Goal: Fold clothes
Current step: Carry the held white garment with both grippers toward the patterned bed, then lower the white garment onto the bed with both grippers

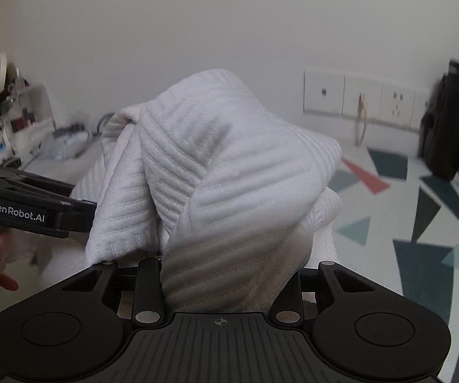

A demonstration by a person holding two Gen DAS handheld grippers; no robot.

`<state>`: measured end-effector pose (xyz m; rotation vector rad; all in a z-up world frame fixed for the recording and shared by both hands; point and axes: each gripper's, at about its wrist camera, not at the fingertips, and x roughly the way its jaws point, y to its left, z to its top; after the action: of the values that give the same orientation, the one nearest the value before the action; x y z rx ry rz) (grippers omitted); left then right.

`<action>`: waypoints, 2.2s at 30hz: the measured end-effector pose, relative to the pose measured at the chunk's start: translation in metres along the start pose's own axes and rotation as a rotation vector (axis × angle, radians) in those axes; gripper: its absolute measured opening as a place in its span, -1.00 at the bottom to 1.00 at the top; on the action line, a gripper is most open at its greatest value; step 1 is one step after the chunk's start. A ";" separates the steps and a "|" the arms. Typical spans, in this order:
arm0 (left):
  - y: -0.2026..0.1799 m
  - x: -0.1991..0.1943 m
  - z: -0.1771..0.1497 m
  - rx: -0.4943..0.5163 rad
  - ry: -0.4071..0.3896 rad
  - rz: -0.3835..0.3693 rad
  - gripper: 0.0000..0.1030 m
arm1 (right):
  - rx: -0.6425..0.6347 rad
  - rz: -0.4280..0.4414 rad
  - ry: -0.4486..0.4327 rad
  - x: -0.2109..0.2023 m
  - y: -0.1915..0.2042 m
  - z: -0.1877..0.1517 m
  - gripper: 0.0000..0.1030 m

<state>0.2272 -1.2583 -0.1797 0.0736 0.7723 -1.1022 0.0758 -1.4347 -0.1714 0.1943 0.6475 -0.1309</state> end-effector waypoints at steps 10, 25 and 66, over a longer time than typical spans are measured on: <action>-0.025 0.023 -0.007 -0.006 -0.018 0.121 -0.23 | 0.051 0.090 0.048 0.017 -0.036 -0.012 -0.38; -0.040 0.025 -0.011 -0.039 -0.019 0.219 0.16 | 0.122 0.111 0.081 0.016 -0.055 -0.018 0.03; 0.002 0.016 -0.038 -0.170 -0.060 0.137 0.99 | 0.136 -0.002 0.211 0.031 -0.043 -0.036 0.98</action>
<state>0.2127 -1.2541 -0.2178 -0.0495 0.7928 -0.9023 0.0710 -1.4705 -0.2241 0.3417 0.8499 -0.1583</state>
